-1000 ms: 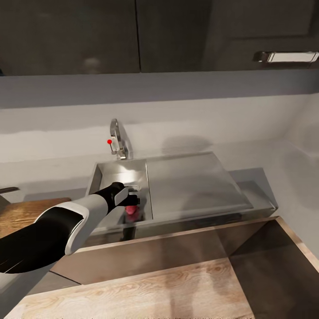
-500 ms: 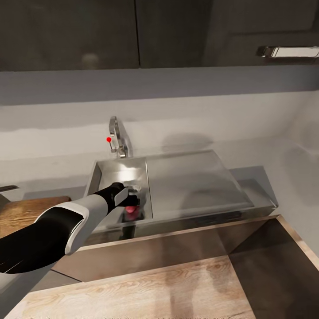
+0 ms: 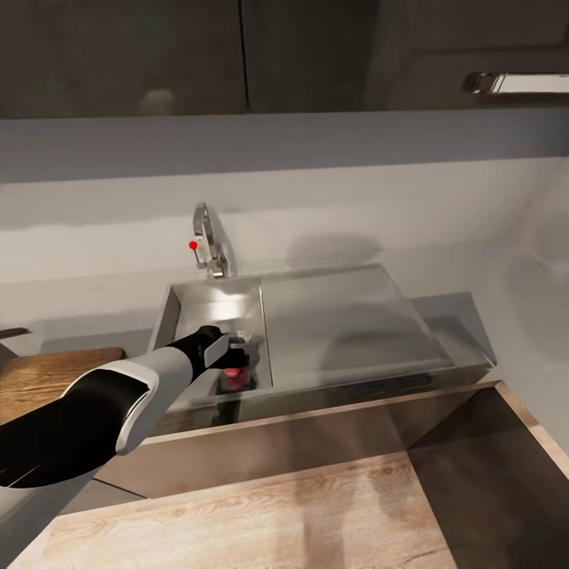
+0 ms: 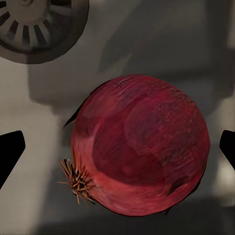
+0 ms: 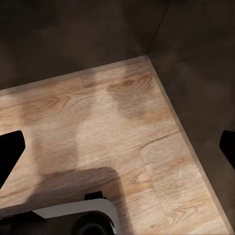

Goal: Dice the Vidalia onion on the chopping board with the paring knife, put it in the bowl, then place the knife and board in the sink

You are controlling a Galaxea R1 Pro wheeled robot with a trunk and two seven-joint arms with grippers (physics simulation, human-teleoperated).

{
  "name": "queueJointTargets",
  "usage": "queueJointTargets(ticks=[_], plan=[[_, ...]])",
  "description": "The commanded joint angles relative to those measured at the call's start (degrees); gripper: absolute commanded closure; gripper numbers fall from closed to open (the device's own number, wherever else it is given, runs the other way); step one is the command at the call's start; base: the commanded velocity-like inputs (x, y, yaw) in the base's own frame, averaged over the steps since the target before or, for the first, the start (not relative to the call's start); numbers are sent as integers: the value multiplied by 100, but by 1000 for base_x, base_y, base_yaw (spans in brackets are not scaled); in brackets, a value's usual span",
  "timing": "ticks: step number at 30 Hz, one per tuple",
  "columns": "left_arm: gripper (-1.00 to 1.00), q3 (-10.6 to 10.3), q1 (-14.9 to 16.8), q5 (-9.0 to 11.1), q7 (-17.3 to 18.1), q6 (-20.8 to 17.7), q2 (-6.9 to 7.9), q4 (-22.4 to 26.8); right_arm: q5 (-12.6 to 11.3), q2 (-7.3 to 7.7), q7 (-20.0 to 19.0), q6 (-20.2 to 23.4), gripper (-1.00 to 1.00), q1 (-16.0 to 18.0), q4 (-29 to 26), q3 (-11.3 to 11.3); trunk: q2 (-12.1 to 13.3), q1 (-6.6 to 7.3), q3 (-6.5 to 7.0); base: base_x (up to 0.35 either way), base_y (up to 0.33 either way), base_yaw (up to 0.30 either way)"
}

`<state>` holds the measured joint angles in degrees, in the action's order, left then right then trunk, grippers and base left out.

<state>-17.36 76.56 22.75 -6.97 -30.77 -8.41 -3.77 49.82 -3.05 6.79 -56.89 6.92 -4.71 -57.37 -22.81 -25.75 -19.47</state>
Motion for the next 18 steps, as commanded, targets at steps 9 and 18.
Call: queueJointTargets(ticks=[9,18], plan=[[100,-33,8,54,-23,-1,29,-10,63,-2,59,-7,-100,2,-4,-11,-11,-3,-22,0,0,0],[100,-39,8,54,-23,-7,35,-10,63,3,56,-7,-100,2,-4,-9,-11,-3,-20,0,0,0]])
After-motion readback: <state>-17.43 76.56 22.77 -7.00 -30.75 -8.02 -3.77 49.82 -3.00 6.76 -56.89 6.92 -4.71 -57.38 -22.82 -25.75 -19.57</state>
